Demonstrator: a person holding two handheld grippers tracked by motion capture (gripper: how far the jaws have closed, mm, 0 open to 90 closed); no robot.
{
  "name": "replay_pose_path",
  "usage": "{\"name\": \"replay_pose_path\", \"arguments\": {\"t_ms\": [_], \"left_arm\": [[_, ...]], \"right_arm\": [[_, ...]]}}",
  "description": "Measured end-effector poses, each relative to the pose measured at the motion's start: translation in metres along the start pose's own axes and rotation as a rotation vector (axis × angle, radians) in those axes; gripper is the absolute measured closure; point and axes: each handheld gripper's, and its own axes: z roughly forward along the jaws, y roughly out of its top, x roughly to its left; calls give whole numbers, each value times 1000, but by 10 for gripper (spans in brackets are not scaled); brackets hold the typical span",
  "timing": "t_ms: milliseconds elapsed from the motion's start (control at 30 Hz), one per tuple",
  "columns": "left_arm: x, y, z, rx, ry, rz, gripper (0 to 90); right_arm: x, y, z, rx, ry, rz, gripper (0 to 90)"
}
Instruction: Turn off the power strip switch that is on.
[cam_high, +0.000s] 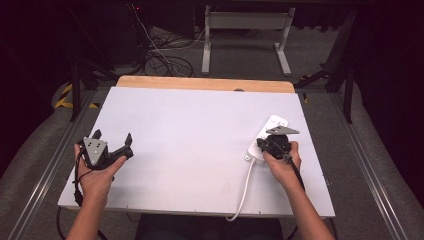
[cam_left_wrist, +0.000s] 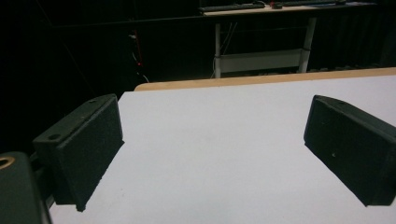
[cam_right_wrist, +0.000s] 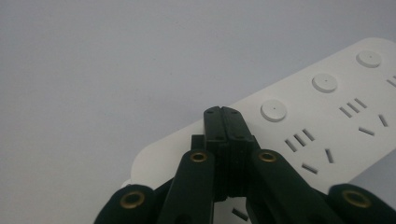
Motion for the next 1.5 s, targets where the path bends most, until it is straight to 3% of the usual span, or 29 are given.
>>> {"name": "replay_pose_path", "arguments": {"t_ms": [400,800,1500], "left_arm": [[-1,-1,-1,7,3,8,65],[0,0,-2,2,-2,2,65],[-2,-1,0,10,-12,8,50]], "right_arm": [[-1,2,1,20,7,20,900],[0,1,4,2,11,19,900],[1,2,4,7,3,-9,900]]}}
